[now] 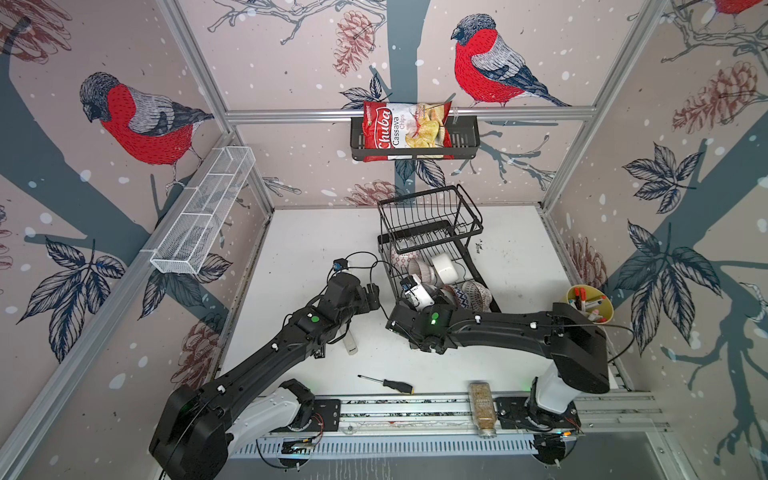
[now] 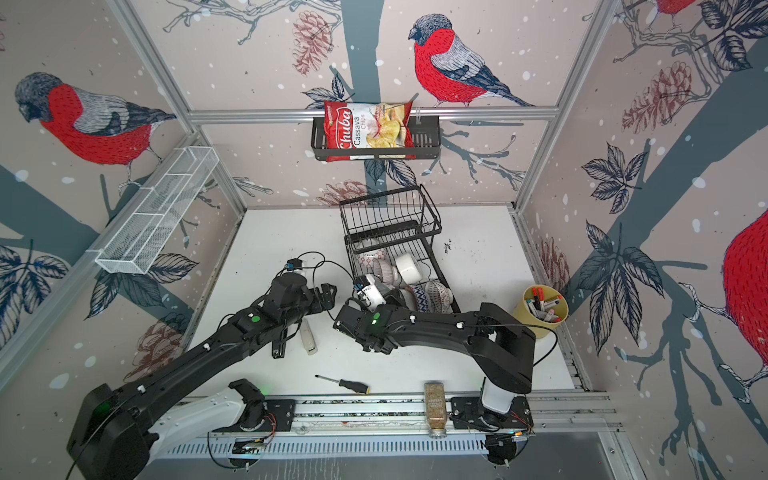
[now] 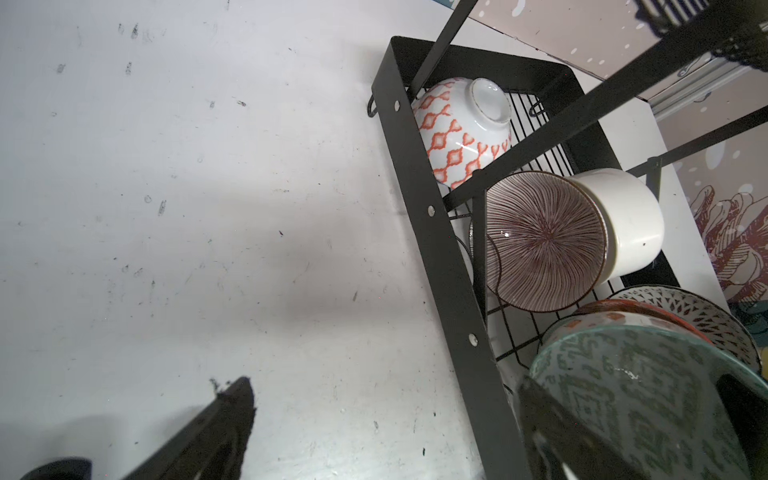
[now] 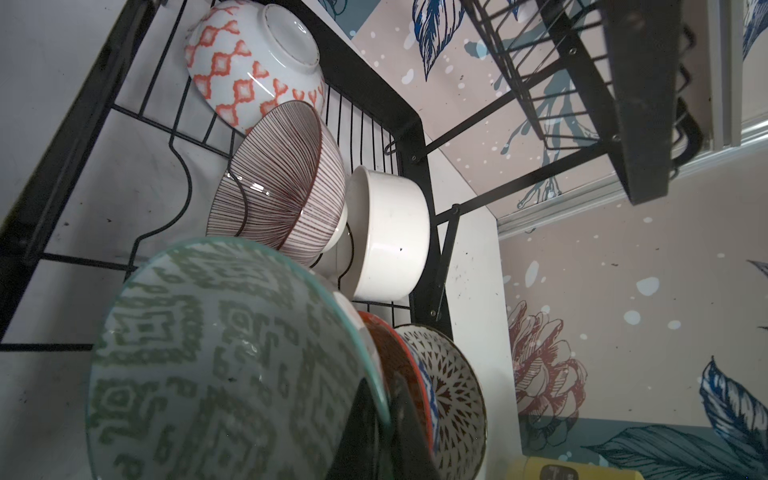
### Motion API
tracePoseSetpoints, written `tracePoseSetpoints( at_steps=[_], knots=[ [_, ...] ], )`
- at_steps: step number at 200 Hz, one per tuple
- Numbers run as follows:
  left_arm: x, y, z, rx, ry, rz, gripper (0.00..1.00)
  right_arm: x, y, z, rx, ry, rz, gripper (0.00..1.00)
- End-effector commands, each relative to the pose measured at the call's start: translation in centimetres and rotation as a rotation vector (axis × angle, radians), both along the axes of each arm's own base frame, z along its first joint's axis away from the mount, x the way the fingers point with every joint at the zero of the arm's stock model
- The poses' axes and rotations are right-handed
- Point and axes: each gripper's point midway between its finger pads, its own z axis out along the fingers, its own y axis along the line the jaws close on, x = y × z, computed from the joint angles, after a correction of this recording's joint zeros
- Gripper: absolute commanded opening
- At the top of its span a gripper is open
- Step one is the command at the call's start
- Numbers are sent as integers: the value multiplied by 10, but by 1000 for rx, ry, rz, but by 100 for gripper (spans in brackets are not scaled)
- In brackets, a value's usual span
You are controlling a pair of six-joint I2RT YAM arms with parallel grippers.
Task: Load the bowls into the dish rack
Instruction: 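Open the left gripper and draw back while the right carries the bowl to the rack, then lower the green-patterned bowl on edge into the lower rack with the right gripper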
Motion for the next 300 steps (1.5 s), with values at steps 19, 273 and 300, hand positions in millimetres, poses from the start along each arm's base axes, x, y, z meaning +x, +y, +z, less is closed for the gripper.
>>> tracePoseSetpoints(
  at_steps=[19,273,300],
  knots=[
    [8,-3,6,-15,-33,-10,96,6,2,6,-68,-65,3,0],
    [8,4,8,-28,-44,-3,96,5,-5,-2,-217,-100,-9,0],
    [8,3,10,-35,-47,-4,96,5,-8,0,-228,-112,-20,0]
  ],
)
